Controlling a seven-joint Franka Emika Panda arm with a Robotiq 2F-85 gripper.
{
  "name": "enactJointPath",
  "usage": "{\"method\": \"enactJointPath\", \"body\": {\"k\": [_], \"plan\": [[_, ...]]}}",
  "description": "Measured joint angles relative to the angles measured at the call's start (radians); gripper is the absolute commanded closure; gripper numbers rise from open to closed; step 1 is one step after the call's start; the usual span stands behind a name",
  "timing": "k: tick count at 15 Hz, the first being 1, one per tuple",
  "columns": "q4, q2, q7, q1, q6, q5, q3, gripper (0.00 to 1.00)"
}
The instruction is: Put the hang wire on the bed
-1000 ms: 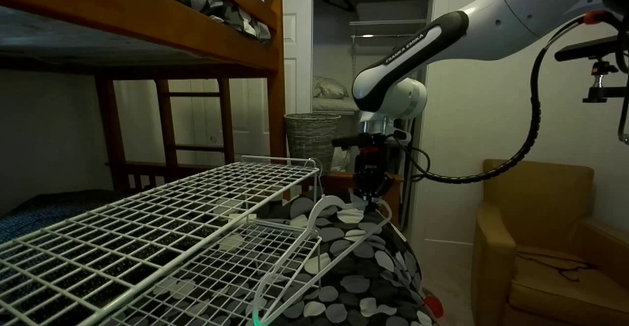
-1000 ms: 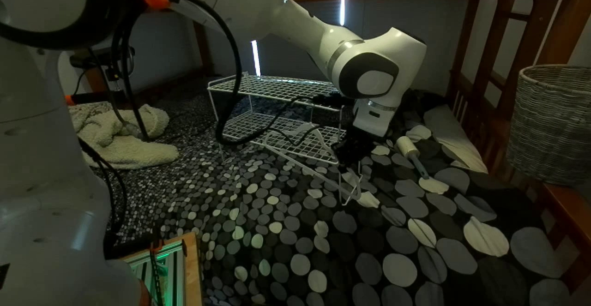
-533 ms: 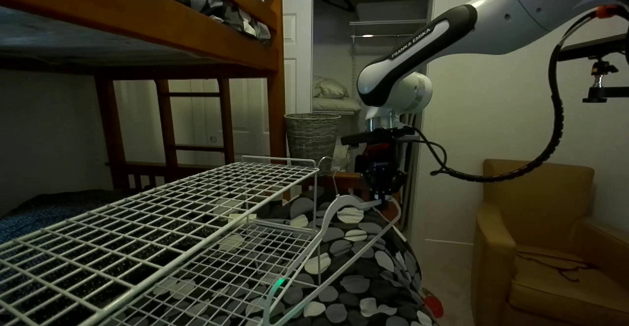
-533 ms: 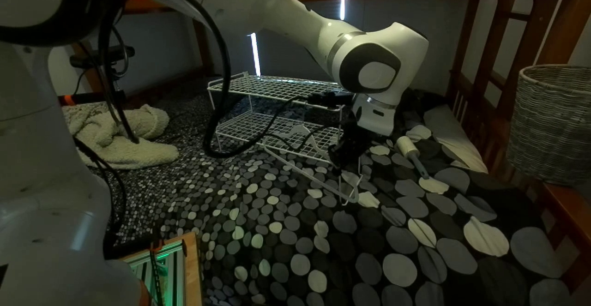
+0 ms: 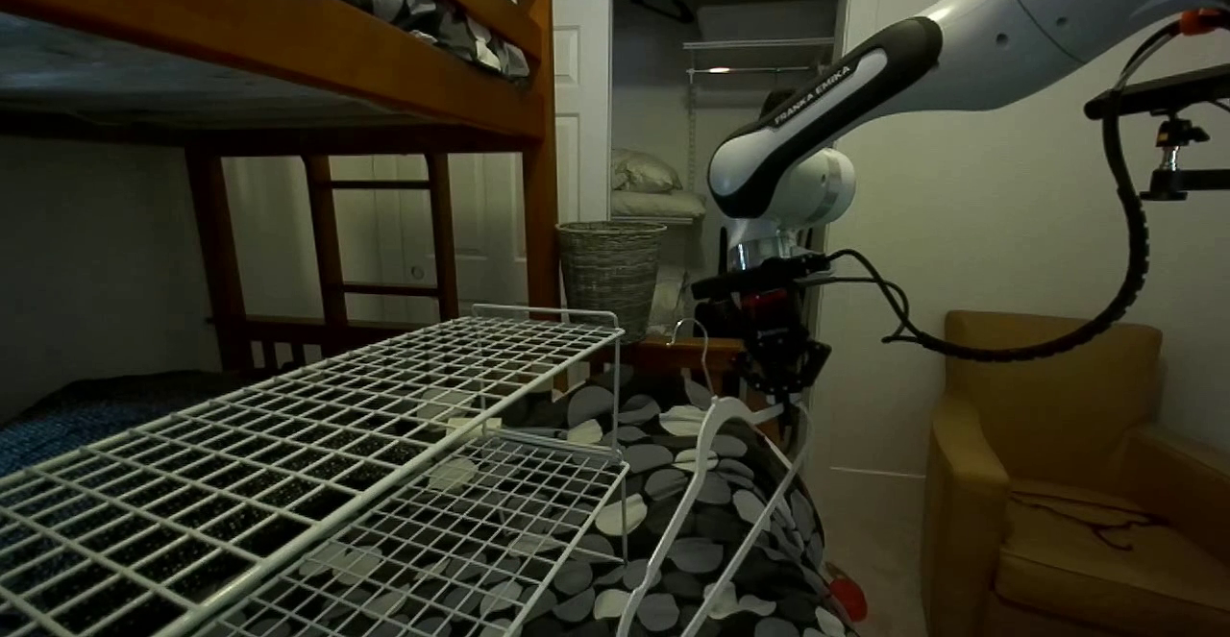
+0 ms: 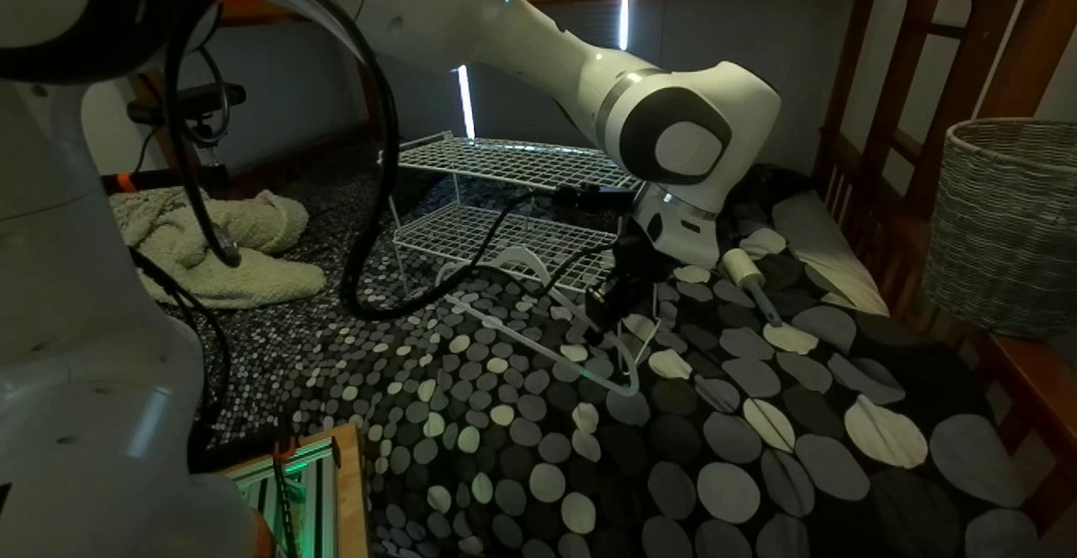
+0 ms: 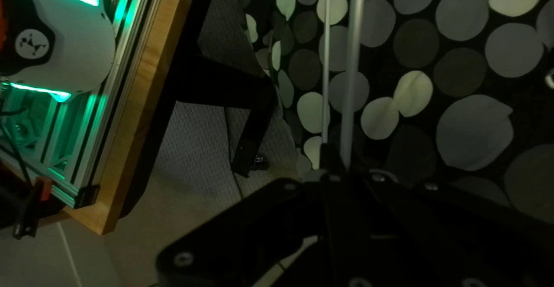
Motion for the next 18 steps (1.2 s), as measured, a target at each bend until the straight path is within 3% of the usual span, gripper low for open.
{"method": "enactJointPath", "body": {"k": [9, 18], "plan": [[-0.011, 0.080, 0.287, 0.029, -0.053, -0.175, 0.002, 0.99], [0.092, 0.210, 0.433, 0.038, -0.153, -0.158, 0.000, 0.99]]}}
